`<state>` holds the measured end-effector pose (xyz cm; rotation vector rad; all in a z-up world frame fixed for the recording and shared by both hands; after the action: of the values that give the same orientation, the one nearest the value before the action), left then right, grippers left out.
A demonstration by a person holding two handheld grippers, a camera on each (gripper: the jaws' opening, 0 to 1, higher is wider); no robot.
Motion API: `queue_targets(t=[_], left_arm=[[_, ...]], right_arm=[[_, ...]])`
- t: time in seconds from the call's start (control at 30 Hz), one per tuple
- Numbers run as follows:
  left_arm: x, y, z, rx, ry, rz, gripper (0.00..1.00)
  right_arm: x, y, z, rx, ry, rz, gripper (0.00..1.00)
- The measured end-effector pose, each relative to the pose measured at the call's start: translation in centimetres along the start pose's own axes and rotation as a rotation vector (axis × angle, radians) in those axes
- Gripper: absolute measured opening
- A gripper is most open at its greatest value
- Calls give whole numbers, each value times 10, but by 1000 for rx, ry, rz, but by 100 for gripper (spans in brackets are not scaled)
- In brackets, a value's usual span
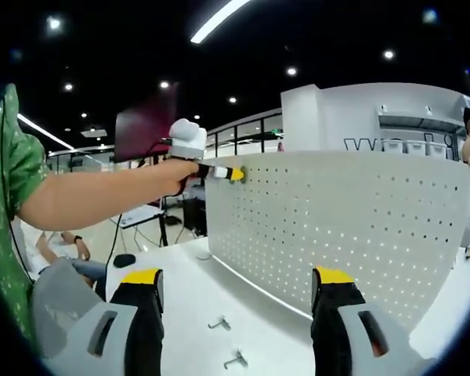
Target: Insert the hook assembly into the mounting plate slot until the hook locks in place.
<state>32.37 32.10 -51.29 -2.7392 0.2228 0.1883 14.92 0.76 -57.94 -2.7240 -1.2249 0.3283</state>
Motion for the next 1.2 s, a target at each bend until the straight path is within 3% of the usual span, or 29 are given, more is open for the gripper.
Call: queue_targets(t=[0.9,1.2], left_arm=[[2,0,0,62,3,-6,3],[1,4,-1,152,-6,-40,3]], right_arm=[[0,-1,0,1,-2,0,78],[-1,0,1,8,1,4,78]])
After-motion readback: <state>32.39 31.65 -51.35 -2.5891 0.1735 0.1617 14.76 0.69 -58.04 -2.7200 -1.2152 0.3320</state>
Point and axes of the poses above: the point that each gripper's makers call its tool centre point, and the gripper's own axes: x roughly forward along the fingers, y roughly to its right, z roughly out of its underside, the point moved 10 cm from there along -x, roughly backward along the fingers, and after that the axes turned 13 degrees about x, right-handed, at the moved point
